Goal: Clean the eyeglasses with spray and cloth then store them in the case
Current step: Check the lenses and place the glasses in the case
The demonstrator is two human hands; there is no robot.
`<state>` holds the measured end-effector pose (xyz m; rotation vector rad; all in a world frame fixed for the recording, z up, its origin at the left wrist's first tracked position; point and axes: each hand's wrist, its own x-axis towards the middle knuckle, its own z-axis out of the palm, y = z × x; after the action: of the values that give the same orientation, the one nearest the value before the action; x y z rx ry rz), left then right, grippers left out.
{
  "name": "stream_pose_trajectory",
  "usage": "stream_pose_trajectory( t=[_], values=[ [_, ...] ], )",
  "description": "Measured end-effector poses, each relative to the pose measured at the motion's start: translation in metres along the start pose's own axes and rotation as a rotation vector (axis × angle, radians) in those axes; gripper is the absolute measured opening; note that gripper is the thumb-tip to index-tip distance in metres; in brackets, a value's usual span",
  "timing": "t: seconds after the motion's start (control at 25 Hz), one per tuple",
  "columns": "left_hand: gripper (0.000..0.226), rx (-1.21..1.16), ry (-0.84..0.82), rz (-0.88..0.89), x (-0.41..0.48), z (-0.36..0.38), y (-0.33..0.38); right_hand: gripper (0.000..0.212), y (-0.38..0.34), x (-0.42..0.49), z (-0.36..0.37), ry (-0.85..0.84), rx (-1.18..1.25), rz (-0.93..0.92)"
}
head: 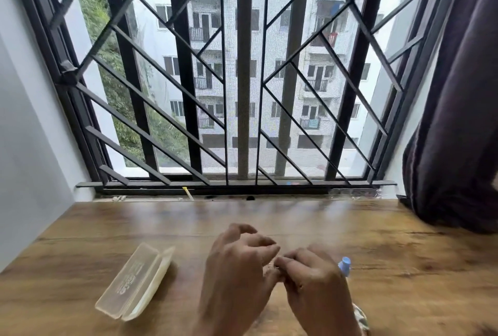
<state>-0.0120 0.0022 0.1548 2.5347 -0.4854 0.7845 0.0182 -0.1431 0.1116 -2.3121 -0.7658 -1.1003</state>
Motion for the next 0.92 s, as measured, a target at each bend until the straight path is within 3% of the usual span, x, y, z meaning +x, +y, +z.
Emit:
stream_pose_trajectory(
  t=[0.2, 0.36, 0.52, 0.64, 0.76, 0.88, 0.92],
  values=[
    [0.018, 0.12, -0.026, 0.054, -0.007, -0.003, 0.0, 0.015, -0.012, 0.001, -0.011, 0.009, -0.011, -0.057],
    [0.007, 0.149, 0.092, 0.094, -0.012, 0.001, -0.001, 0.01, -0.02, 0.001, -0.014, 0.007, -0.047, -0.063],
    [0.019, 0.251, 0.222, 0.215, -0.015, 0.01, -0.019, 0.008, -0.02, 0.005, -0.016, -0.143, -0.054, -0.102],
    [0.021, 0.207, 0.336, 0.267, -0.015, 0.014, -0.031, 0.019, -0.014, 0.011, -0.023, -0.258, 0.014, -0.113],
    [0.016, 0.097, 0.459, 0.192, -0.012, 0.016, -0.044, 0.02, -0.002, 0.018, -0.038, -0.134, 0.162, 0.064],
    [0.008, -0.156, 0.552, -0.067, -0.011, 0.018, -0.058, 0.02, 0.021, 0.022, -0.052, 0.121, 0.364, 0.372],
    [0.021, -0.273, 0.559, -0.183, -0.011, 0.02, -0.063, 0.022, 0.029, 0.021, -0.054, 0.159, 0.417, 0.466]
  ],
)
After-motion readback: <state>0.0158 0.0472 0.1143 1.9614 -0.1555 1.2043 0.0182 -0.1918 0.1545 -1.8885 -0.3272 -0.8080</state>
